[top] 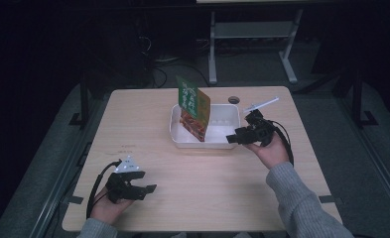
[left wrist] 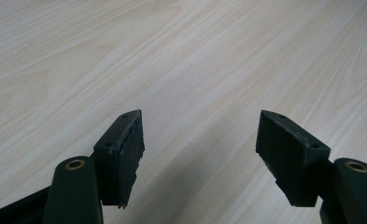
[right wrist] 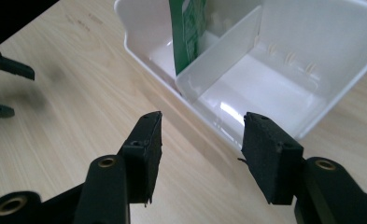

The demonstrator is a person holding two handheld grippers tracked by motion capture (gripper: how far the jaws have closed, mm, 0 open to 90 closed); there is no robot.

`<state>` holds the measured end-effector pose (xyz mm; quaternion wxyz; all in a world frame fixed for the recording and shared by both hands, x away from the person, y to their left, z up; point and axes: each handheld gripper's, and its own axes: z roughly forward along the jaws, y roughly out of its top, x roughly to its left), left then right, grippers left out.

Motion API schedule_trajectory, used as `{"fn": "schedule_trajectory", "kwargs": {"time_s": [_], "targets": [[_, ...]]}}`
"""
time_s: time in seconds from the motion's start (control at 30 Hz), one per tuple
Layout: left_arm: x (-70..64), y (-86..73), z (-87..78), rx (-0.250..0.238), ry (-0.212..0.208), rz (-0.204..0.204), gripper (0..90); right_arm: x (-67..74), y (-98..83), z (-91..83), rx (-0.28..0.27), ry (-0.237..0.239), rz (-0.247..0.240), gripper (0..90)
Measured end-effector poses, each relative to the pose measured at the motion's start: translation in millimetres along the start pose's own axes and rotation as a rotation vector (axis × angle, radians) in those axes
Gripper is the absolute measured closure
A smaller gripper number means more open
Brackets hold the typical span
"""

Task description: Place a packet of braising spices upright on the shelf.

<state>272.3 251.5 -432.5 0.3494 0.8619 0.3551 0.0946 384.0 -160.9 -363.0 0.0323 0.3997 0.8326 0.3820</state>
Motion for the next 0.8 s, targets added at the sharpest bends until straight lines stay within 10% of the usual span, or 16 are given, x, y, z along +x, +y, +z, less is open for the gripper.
{"fn": "schedule_trajectory", "kwargs": {"time_s": [0.8], "targets": [[-1.9, 0.8, 1.5, 0.004, -0.001, 0.01, 30.8, 6.3, -76.3, -5.2, 0.011, 0.049, 0.031, 41.4]]}}
